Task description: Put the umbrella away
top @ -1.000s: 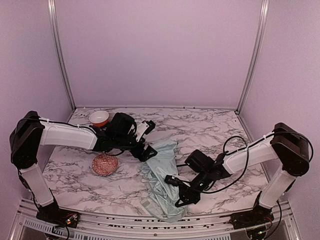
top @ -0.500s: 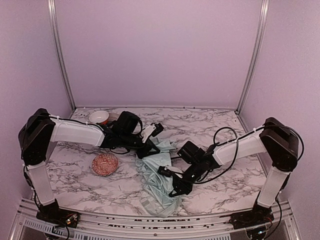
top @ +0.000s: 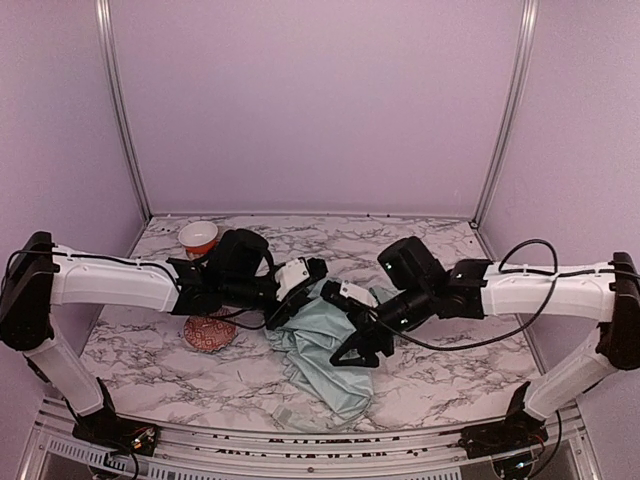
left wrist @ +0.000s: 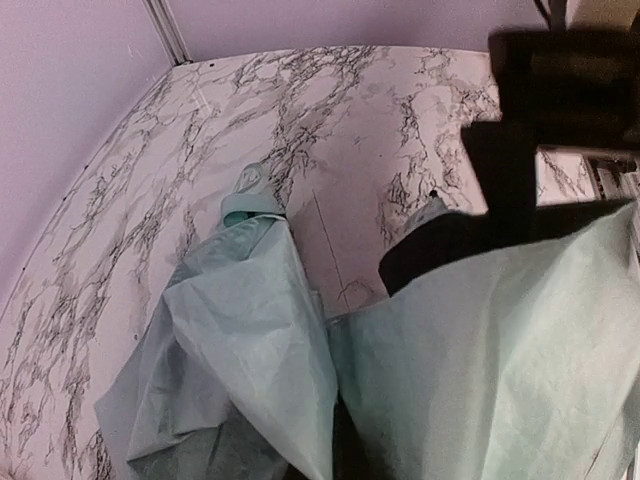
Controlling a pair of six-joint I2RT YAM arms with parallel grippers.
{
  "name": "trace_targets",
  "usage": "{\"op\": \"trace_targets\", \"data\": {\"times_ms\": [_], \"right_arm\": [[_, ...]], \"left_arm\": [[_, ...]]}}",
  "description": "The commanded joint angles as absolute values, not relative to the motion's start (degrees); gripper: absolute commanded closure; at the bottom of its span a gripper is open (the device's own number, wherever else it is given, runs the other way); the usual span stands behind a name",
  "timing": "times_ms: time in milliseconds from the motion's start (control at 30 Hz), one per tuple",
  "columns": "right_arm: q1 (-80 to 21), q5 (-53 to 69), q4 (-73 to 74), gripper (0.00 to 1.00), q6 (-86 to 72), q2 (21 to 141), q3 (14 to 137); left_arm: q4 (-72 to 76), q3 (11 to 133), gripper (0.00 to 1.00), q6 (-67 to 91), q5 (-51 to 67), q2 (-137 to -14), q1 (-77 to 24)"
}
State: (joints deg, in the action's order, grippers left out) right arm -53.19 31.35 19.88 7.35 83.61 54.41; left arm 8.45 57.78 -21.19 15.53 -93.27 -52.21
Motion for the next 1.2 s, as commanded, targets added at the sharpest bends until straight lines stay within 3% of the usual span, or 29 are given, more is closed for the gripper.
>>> {"op": "trace_targets", "data": {"times_ms": [0, 167, 267, 400, 633, 867, 1167], "right_arm": [[-52.2, 33.3, 25.3, 0.17, 9.4, 76.1, 58.9], [-37.7, 43.3, 29.6, 0.11, 12.9, 75.4, 64.9], [-31.3, 40.7, 30.6, 0.12, 17.9, 79.7, 70.3], [-24.3, 46.3, 29.2, 0.14, 20.2, 85.4, 76.9], [-24.0, 34.8, 27.1, 0.14, 38.1, 92.3, 78.1], [-25.4, 37.4, 33.6, 0.14, 54.2, 102.1, 81.5], [-29.2, 33.8, 39.1, 0.14, 57.2, 109.3, 80.3]], "left_arm": [[8.9, 57.4, 1.00, -24.6, 13.2, -93.4, -52.4], [9.1, 57.6, 1.00, -26.7, 12.9, -92.6, -53.6], [9.2, 57.1, 1.00, -28.8, 10.9, -92.0, -54.5], [10.5, 56.4, 1.00, -31.4, 6.9, -91.2, -54.7], [7.7, 62.6, 1.00, -43.8, 6.0, -92.0, -54.5], [4.0, 64.7, 1.00, -44.4, 13.2, -90.8, -54.6], [3.5, 63.5, 1.00, -45.1, 11.6, -90.4, -54.6]]}}
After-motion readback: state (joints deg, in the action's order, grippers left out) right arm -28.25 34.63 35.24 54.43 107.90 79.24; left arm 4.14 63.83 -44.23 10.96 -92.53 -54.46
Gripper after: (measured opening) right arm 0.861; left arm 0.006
